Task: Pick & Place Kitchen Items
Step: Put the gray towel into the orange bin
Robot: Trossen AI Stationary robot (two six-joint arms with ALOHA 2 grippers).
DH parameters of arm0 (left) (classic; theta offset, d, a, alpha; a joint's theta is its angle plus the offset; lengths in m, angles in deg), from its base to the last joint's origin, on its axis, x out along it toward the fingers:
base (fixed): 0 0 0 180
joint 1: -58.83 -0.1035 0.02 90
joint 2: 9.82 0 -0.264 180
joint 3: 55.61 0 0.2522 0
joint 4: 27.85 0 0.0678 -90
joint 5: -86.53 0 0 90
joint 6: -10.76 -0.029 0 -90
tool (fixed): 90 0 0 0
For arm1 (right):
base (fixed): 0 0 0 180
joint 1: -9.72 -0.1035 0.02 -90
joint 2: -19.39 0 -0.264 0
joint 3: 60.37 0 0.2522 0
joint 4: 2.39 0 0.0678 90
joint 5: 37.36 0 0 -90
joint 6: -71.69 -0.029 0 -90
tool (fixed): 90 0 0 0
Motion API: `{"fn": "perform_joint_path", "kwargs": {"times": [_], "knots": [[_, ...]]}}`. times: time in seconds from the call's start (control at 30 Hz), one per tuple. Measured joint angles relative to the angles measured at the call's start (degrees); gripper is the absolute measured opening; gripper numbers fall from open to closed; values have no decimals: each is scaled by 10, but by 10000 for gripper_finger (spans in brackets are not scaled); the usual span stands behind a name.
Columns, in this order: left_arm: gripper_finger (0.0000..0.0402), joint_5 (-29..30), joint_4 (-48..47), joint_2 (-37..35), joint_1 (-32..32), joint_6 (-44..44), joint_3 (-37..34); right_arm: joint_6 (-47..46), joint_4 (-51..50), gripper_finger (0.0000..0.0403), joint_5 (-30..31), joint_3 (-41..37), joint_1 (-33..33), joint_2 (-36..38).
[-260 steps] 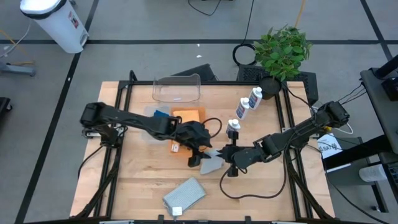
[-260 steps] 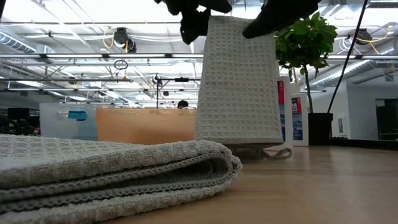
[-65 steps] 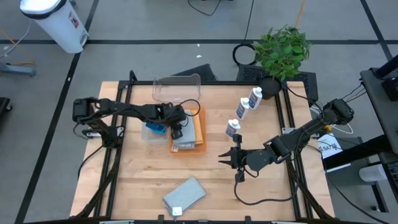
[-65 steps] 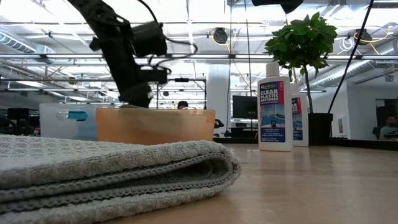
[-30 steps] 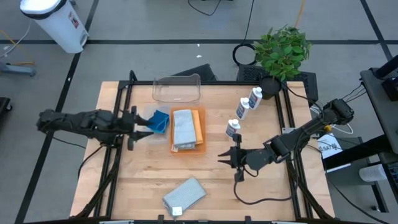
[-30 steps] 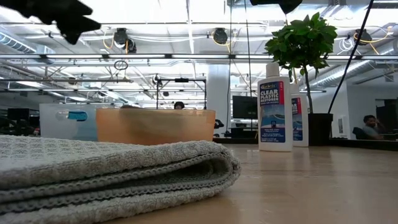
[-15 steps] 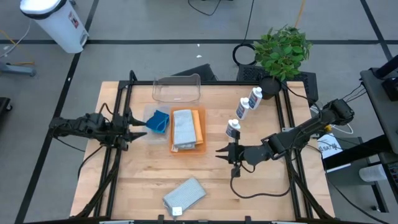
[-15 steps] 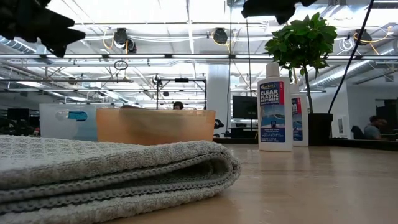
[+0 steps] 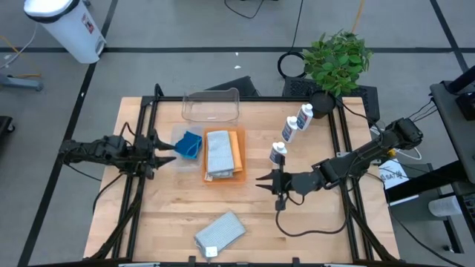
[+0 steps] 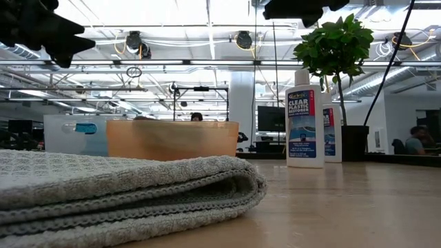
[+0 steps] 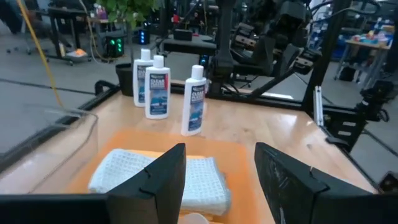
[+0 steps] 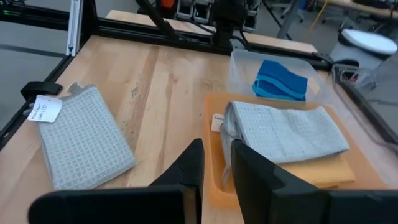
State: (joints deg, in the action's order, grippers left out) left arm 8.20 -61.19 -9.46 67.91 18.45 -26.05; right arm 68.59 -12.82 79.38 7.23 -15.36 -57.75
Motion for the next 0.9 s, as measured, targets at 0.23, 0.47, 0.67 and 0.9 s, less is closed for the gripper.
{"fn": "perform_joint_path", "kwargs": {"times": [0.23,0.47,0.67,0.9], "knots": [[198,-8,35,0,0,-7,-32,41,59,50,0,0,0,0],[198,-26,171,0,0,-42,-118,39,76,50,0,0,0,0],[198,-26,197,0,0,-57,-134,38,76,50,0,0,0,0],[198,-27,188,0,0,-41,-134,38,91,50,0,0,0,-1]]}}
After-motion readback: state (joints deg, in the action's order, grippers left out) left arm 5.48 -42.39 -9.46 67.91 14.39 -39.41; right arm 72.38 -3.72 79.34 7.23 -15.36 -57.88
